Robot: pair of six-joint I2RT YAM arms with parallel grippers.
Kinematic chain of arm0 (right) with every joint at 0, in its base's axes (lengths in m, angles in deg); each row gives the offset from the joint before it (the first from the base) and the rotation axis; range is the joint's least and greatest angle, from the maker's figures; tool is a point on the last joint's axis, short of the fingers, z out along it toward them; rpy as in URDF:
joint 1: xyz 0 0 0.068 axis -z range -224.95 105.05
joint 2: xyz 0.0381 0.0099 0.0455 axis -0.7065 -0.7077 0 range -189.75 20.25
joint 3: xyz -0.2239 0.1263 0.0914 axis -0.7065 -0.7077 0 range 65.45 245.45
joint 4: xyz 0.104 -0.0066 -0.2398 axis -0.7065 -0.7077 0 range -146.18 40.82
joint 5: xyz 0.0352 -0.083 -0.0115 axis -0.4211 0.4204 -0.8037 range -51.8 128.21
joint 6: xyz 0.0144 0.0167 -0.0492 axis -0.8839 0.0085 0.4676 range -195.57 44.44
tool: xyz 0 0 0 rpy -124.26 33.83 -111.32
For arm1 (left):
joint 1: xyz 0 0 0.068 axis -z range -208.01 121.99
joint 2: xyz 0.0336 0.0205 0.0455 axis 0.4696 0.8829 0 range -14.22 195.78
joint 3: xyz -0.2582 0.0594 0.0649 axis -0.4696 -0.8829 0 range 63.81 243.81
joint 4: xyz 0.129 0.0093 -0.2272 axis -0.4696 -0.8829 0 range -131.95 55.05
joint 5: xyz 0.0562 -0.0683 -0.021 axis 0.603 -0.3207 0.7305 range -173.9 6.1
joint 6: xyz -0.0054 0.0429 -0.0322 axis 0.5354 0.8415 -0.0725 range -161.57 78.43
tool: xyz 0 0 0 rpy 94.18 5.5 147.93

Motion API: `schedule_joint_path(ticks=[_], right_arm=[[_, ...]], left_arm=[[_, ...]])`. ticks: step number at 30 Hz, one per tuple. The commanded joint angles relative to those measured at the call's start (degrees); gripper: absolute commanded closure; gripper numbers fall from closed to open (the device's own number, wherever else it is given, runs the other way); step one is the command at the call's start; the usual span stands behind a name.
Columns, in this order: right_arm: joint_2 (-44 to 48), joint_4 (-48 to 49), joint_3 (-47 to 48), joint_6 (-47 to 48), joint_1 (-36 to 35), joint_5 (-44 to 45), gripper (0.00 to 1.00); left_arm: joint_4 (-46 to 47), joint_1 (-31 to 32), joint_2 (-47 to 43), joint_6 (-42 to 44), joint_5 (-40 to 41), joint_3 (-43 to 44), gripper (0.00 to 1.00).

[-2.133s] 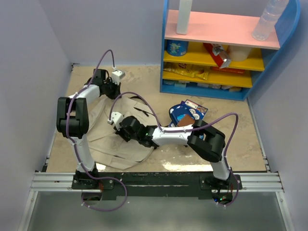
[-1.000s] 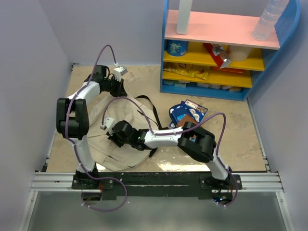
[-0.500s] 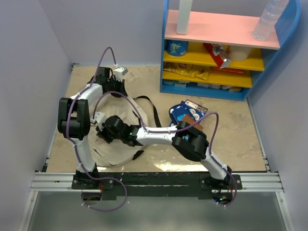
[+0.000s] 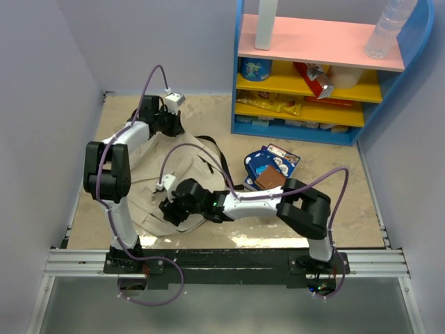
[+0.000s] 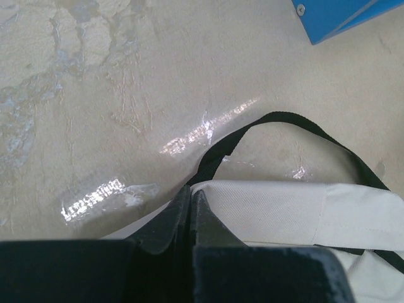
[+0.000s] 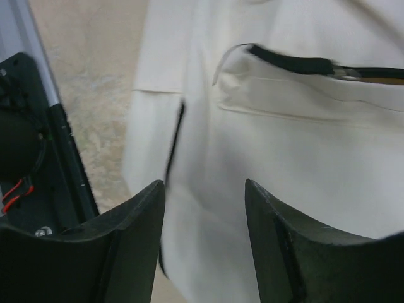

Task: Pack the student bag
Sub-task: Unzip the student bag at the center of the board.

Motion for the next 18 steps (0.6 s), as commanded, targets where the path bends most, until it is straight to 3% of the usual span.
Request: schedule_joint_path(ticks=[1, 6, 14, 18], right_arm=[[5.7, 2.9, -2.8, -5.3, 6.2, 5.6, 0.44], [4.5, -1.1, 1.4, -12.5, 9.2, 15.8, 0.44], [-0.5, -4.0, 11.4, -21.0, 9.1, 17.1, 0.44], [-3.3, -9.8, 14.0, -22.4, 9.0, 19.2, 0.5]], left_arm=[[1.5, 0.4, -4.8, 1.7, 0.5, 1.7, 1.0], [0.2, 0.3, -7.4, 2.2, -0.1, 0.2, 1.0], [-0.2, 0.3, -8.7, 2.3, -0.5, -1.1, 1.0], [-0.1, 0.3, -8.4, 3.0, 0.3, -1.6, 1.0]])
